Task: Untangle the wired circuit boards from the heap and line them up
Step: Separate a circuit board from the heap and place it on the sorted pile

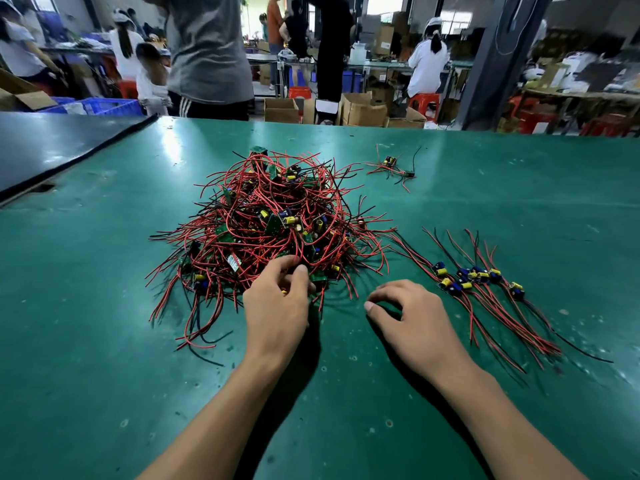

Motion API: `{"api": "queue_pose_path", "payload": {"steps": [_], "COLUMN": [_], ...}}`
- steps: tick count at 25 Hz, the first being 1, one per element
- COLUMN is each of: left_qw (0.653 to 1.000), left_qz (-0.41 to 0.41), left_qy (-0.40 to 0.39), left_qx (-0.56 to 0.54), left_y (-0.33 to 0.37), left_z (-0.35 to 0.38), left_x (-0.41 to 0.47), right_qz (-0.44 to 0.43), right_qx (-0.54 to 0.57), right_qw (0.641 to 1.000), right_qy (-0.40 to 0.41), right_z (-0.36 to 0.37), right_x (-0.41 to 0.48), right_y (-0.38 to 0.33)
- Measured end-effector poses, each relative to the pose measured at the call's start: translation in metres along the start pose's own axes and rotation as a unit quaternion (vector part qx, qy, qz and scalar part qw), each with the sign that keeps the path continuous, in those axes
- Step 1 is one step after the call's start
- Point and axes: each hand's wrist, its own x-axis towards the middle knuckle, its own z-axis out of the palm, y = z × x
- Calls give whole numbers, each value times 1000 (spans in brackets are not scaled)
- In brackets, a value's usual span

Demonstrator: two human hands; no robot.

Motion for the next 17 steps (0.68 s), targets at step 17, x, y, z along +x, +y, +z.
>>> {"api": "queue_pose_path", "payload": {"steps": [17], "left_qw": [935], "left_qz": [-52], "left_qy": [-332], "left_qx": [-111], "left_y": [19], "left_z": [12], "left_x": [-38], "right_qz": [104], "right_qx": [419], "right_qw": [902], "right_qy": [6], "right_z": [-12], "right_x": [6], "right_y": [-16]}}
